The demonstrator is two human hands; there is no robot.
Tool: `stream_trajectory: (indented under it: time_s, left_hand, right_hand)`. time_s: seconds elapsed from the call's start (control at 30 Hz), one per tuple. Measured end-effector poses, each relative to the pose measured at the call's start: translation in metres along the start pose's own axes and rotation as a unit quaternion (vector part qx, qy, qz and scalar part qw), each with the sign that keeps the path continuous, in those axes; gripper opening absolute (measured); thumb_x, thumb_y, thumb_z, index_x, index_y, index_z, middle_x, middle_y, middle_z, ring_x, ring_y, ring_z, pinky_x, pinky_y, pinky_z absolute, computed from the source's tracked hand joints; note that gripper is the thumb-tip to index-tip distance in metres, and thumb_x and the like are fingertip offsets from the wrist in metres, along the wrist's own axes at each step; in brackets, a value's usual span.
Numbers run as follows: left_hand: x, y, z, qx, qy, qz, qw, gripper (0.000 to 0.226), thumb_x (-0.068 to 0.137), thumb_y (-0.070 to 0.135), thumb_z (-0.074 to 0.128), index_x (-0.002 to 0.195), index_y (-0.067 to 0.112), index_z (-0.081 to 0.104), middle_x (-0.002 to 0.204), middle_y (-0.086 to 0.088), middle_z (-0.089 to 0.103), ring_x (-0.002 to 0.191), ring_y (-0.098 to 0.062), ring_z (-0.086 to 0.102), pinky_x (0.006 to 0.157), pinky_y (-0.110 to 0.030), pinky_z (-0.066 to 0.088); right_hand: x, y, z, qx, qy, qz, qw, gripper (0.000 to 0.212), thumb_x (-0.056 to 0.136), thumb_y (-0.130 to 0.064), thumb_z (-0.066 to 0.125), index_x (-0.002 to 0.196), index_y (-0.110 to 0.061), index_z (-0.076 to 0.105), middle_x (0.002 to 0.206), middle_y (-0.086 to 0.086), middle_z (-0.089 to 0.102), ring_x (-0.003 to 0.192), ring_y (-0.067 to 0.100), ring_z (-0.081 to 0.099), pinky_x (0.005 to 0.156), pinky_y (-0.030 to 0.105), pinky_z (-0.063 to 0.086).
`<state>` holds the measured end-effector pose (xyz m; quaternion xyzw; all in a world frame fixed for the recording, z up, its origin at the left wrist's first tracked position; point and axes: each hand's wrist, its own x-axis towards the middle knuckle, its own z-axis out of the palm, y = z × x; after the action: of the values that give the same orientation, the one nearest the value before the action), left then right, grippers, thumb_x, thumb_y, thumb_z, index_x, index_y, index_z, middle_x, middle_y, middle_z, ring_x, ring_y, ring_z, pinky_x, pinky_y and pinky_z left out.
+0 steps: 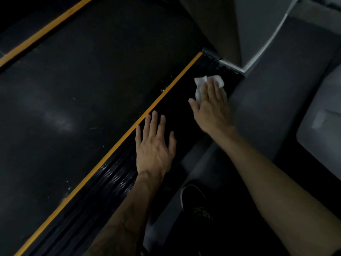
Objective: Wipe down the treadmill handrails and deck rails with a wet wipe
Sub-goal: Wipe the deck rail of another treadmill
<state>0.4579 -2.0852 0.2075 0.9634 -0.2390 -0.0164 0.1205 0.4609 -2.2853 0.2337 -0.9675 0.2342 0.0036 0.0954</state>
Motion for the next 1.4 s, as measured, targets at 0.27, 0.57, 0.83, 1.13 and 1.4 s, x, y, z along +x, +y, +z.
stream_trajectory:
  time_s: [0.27,0.57,0.83,1.13,1.4]
  left_hand:
    - [0.008,0.023,-0.005,0.023,-0.034,-0.047,0.998,0.067,0.104,0.047,0.015,0.159,0.011,0.029,0.172,-0.011,0.012,0.159,-0.026,-0.002,0.126,-0.058,0.000]
    - [0.016,0.036,0.003,0.020,-0.031,-0.060,0.998,0.070,0.104,0.052,0.011,0.161,0.011,0.020,0.172,-0.012,0.003,0.159,-0.026,-0.011,0.125,-0.061,-0.005]
    - [0.018,0.036,0.005,0.017,-0.020,-0.058,0.998,0.067,0.106,0.050,0.012,0.162,0.014,0.019,0.173,-0.009,0.000,0.159,-0.025,-0.011,0.126,-0.059,-0.004]
    - [0.021,0.035,0.008,0.019,-0.026,-0.040,0.999,0.066,0.107,0.049,0.012,0.164,0.016,0.011,0.173,-0.007,-0.005,0.158,-0.024,-0.014,0.126,-0.057,-0.006]
    - [0.022,0.035,0.011,0.033,-0.025,0.002,0.999,0.067,0.104,0.050,0.003,0.165,0.021,0.011,0.173,-0.006,-0.003,0.158,-0.026,-0.012,0.126,-0.058,-0.004]
  right_hand:
    - [0.024,0.013,-0.002,-0.015,-0.019,0.024,0.999,0.075,0.108,-0.053,0.026,0.162,-0.002,0.012,0.171,0.017,0.004,0.159,0.028,0.000,0.129,0.041,0.002]
    - [-0.007,0.010,0.009,-0.018,0.016,-0.032,0.999,0.072,0.109,-0.048,0.030,0.161,0.000,0.018,0.170,0.019,0.012,0.159,0.029,0.008,0.129,0.041,0.009]
    - [-0.020,0.002,0.013,-0.007,0.021,-0.050,0.998,0.074,0.108,-0.051,0.031,0.161,0.000,0.020,0.169,0.020,0.013,0.159,0.029,0.008,0.129,0.042,0.007]
    - [-0.006,0.005,0.004,0.005,0.020,-0.005,1.000,0.069,0.110,-0.048,0.026,0.162,-0.003,0.019,0.170,0.017,0.010,0.159,0.026,0.003,0.129,0.041,0.002]
    - [0.017,0.030,-0.002,-0.024,-0.001,0.012,1.000,0.063,0.112,-0.038,0.017,0.162,0.001,0.012,0.171,0.018,0.006,0.159,0.027,0.000,0.129,0.042,0.003]
